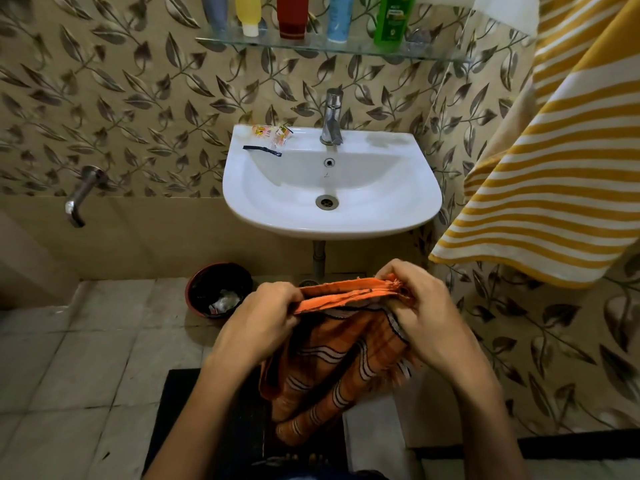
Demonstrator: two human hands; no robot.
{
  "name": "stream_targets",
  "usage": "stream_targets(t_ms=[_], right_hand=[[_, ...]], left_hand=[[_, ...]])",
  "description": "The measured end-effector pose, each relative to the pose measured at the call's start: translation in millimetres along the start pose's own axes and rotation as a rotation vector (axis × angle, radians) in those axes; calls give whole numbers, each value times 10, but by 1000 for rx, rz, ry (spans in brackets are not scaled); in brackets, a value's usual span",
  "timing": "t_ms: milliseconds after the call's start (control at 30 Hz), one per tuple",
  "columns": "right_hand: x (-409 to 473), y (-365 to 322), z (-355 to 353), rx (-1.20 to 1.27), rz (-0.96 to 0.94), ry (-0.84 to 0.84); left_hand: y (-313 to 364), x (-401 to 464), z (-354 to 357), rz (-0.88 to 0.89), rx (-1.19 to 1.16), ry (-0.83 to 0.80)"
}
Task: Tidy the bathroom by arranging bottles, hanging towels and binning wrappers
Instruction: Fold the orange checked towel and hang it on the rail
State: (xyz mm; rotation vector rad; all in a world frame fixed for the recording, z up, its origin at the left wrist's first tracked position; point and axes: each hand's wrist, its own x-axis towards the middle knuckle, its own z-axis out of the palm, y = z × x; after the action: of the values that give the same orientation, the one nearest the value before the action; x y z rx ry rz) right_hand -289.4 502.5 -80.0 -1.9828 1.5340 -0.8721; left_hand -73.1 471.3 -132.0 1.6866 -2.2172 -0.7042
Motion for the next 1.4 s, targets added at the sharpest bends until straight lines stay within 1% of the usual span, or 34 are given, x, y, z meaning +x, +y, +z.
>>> stream_targets(t_ms=[67,167,267,333,400,433,500,567,600,633,700,767,800,833,867,933,1000,1067,1133,1200,1267,1300,1400], right_hand=[[-11,-17,-54,35,-17,52],[-15,-8,-127,29,-27,123],[-41,79,-178,30,9,180],[-72,155,-240,59,61,248],[-83,254,-312,81,116,306],[-72,304,-340,94,141,313],[-1,409,-363,132,202,274],[87,465,-345,114,242,198],[132,475,-326,79,240,169],[165,466,-300,44,234,144],[236,436,-244,-24,221,105],[275,406,-193,-75,237,69],[285,420,-166,-106,256,55],[288,429,-151,-137,277,47],[277,456,-132,-164,298,43],[226,509,-99,-196,312,38],[192,542,-69,-174,316,24],[216,532,-47,-119,307,-15],[294,481,-25,-63,275,-79],[381,422,6,-26,222,-138],[429,391,21,-24,181,-160],[434,385,28,-12,177,-159],[368,304,113,31,176,-149]], left_hand=[[-87,6,13,-74,-2,13],[-129,-5,-8,-113,-53,-18],[-168,-16,-50,-41,-133,-58],[-200,-24,-136,38,-122,-105],[-143,-86,-263,125,-122,-214],[-83,-131,-324,163,-130,-300],[82,-236,-426,201,-92,-521],[194,-312,-441,228,125,-704],[233,-316,-442,229,228,-768],[246,-294,-450,195,273,-805],[193,-167,-489,74,243,-819],[68,-9,-539,40,186,-843],[23,61,-575,-29,101,-850],[-25,111,-611,-128,-13,-810],[-99,144,-632,-178,-100,-770],[-159,130,-648,-160,-176,-726],[-134,30,-620,-81,-142,-748],[-39,-150,-494,49,-16,-848],[34,-281,-306,97,46,-956],[7,-289,-172,110,118,-1054],[-71,-166,-191,49,169,-1068],[-72,-115,-251,-49,93,-1022],[-10,20,-347,-337,-375,-803]])
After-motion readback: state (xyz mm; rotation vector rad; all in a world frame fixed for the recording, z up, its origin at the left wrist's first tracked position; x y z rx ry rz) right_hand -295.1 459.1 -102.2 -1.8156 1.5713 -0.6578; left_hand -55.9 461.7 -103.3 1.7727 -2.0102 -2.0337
